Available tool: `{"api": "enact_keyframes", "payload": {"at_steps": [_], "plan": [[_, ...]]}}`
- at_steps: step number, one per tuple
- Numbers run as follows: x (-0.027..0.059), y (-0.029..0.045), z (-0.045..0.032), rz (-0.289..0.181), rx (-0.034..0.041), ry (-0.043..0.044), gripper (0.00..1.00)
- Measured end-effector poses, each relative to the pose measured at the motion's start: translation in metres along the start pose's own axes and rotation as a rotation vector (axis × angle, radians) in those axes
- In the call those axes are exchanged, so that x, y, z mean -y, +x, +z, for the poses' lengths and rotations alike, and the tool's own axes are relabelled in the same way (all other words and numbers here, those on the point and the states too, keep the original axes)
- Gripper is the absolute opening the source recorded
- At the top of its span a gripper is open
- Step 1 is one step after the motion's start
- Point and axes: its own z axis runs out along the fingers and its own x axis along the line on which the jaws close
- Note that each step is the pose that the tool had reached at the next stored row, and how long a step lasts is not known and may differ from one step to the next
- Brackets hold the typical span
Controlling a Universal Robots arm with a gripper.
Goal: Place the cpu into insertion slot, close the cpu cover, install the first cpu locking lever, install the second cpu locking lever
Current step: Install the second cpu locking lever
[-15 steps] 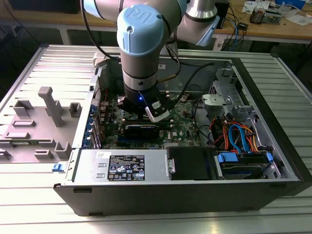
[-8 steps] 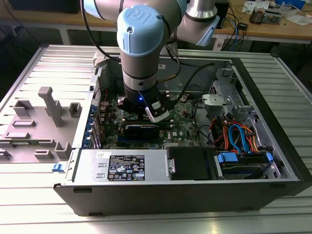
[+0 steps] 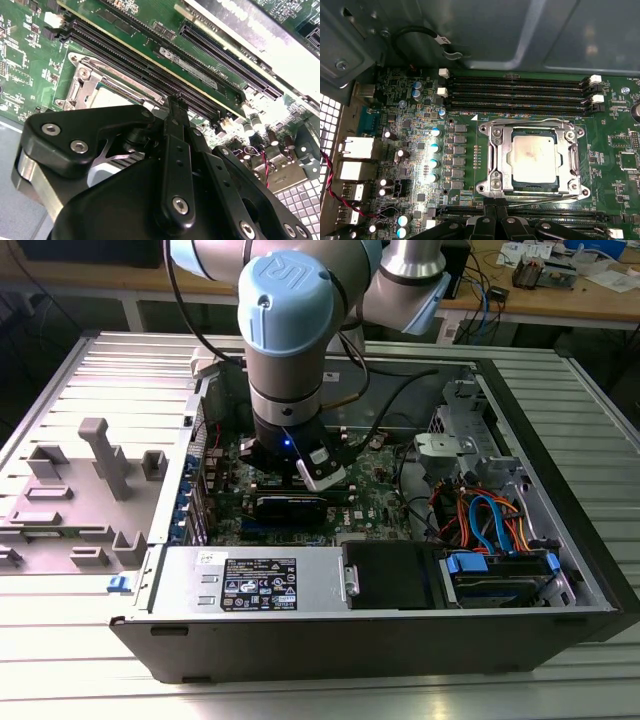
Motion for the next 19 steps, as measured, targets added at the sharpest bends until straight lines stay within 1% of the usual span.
{"api": "enact_keyframes", "payload": {"at_steps": [11,14,16,17,19], "plan": [[0.0000,0.0005,0.0001,0.000,0.0000,0.0000,0.11],[0.0001,0.0029,0.0010,0.002,0.0004,-0.0009,0.11],[0.0000,0.0053,0.0011,0.002,0.0006,-0.0031,0.11],[0.0001,0.0064,0.0013,0.002,0.0007,-0.0067,0.11],[0.0001,0.0069,0.0014,0.002,0.0008,-0.0101,0.11]]}}
